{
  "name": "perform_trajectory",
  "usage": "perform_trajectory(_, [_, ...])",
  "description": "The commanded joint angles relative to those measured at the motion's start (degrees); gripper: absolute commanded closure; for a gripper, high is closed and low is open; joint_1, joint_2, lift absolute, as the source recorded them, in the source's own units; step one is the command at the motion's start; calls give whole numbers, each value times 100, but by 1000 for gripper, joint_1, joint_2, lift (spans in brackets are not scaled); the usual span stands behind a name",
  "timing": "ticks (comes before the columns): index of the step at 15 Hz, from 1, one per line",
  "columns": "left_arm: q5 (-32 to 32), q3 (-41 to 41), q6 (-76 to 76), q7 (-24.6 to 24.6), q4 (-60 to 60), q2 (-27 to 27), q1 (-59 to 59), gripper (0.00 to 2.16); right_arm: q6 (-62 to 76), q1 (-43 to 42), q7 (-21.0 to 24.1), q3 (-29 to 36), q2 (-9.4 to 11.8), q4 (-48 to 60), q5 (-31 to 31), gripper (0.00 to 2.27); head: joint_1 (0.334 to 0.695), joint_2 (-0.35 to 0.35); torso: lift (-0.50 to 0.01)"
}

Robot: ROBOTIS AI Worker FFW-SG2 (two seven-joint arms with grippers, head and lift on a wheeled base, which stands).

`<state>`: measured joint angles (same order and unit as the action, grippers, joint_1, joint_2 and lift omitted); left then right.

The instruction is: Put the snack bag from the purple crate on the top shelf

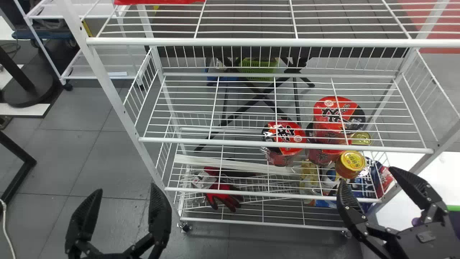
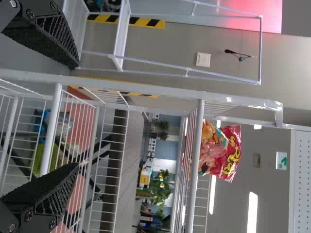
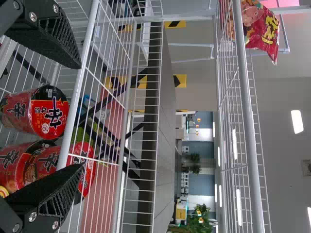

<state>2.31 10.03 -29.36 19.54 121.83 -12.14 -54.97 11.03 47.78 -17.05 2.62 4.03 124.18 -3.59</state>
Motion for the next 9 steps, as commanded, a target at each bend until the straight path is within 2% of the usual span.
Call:
perform_trajectory(1, [-64,51,-3,24,-10,10,-22,80,61,39,0,-7,45,-8,-2,80,695,60,-352])
perform_trajectory(9, [-116,69,-144,76,-1,-7,-93,80,132,74,0,-103,72,-8,7,83,695,58,-384])
